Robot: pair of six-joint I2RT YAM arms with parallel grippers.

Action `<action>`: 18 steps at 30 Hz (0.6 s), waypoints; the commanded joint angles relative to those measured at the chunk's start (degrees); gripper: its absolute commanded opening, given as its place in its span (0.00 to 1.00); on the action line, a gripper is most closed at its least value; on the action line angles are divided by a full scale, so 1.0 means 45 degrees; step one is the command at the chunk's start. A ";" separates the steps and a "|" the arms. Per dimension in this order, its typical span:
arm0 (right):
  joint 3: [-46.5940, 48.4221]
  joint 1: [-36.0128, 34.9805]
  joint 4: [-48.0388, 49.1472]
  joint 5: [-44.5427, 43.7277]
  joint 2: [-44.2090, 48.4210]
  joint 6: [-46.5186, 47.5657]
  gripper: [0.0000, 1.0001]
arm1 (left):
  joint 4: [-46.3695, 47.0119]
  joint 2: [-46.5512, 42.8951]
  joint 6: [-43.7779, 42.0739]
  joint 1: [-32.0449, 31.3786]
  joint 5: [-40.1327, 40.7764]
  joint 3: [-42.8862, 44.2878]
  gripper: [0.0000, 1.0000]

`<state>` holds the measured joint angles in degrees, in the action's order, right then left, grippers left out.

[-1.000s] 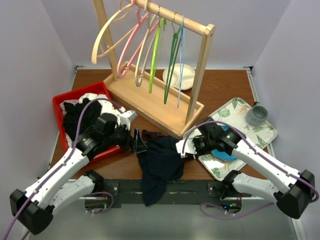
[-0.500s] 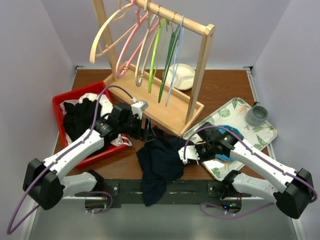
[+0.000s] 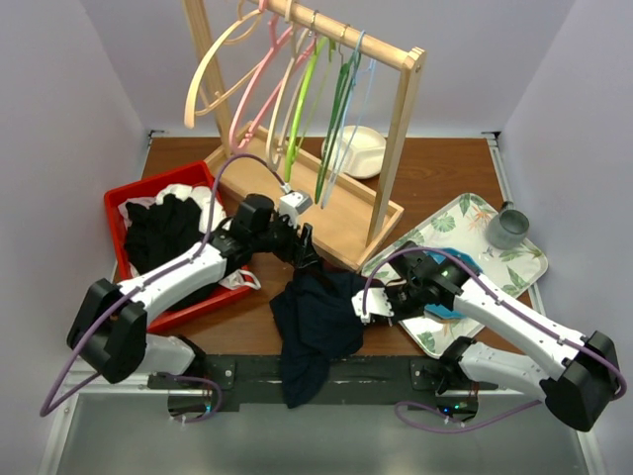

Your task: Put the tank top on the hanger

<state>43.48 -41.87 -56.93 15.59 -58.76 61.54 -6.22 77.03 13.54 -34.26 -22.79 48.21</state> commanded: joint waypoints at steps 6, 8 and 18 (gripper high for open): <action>0.1663 0.0026 -0.1157 0.0539 0.0128 -0.0023 0.00 | -0.0336 0.1359 -0.0958 -0.0062 -0.3199 0.0423 0.20; 0.2190 0.0026 -0.1606 0.0345 0.0187 -0.0003 0.00 | -0.0647 0.0524 -0.0552 -0.0082 -0.3005 0.0168 0.00; 0.5509 0.1567 -0.0886 -0.2057 0.0480 -0.1857 0.00 | -0.3128 -0.6021 0.2693 0.0055 -0.0252 0.1100 0.00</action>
<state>61.08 -37.89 -63.46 11.70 -58.13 57.84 -16.62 60.27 18.85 -34.24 -28.86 48.25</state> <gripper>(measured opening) 0.028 0.026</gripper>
